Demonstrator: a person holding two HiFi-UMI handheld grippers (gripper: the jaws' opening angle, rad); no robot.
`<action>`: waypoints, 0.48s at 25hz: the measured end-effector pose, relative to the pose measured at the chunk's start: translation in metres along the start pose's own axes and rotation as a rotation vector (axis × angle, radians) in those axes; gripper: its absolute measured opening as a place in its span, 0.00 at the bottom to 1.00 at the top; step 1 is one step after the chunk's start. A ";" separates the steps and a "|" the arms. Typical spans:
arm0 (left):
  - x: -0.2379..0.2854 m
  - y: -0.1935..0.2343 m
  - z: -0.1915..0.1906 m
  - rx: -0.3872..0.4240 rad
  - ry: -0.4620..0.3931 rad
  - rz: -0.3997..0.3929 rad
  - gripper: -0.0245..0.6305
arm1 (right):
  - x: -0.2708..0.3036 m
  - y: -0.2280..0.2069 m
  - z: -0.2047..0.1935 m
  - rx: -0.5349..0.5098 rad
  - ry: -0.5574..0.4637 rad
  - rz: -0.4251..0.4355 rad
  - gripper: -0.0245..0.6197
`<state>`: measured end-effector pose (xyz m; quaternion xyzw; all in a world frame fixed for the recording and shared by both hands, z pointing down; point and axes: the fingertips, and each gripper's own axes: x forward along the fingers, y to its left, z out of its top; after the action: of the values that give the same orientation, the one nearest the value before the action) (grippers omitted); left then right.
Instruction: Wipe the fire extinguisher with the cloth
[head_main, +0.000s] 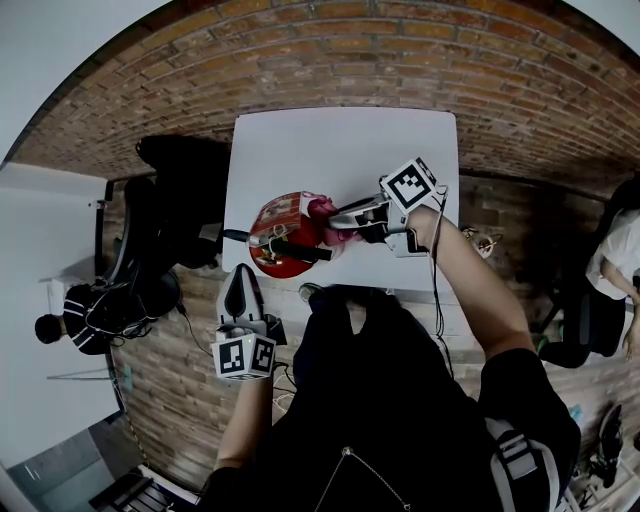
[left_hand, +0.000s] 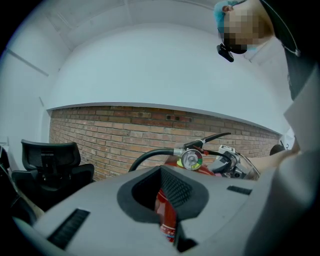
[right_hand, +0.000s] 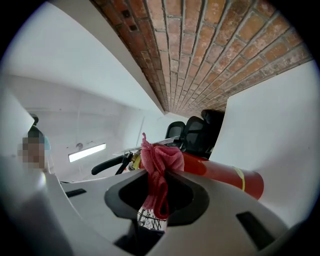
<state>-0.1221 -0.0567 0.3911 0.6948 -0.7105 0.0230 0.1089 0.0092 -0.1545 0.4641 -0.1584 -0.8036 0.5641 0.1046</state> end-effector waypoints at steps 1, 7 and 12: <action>0.000 -0.001 0.000 -0.001 -0.001 0.000 0.08 | 0.000 0.007 0.002 -0.007 -0.006 0.013 0.19; -0.001 -0.002 0.002 0.004 -0.009 0.007 0.08 | -0.001 0.036 0.011 -0.047 -0.038 0.027 0.19; -0.001 -0.002 0.003 0.003 -0.018 0.014 0.08 | -0.001 0.059 0.018 -0.088 -0.064 0.079 0.19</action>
<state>-0.1201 -0.0560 0.3877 0.6902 -0.7162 0.0188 0.1014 0.0120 -0.1524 0.4023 -0.1761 -0.8236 0.5368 0.0493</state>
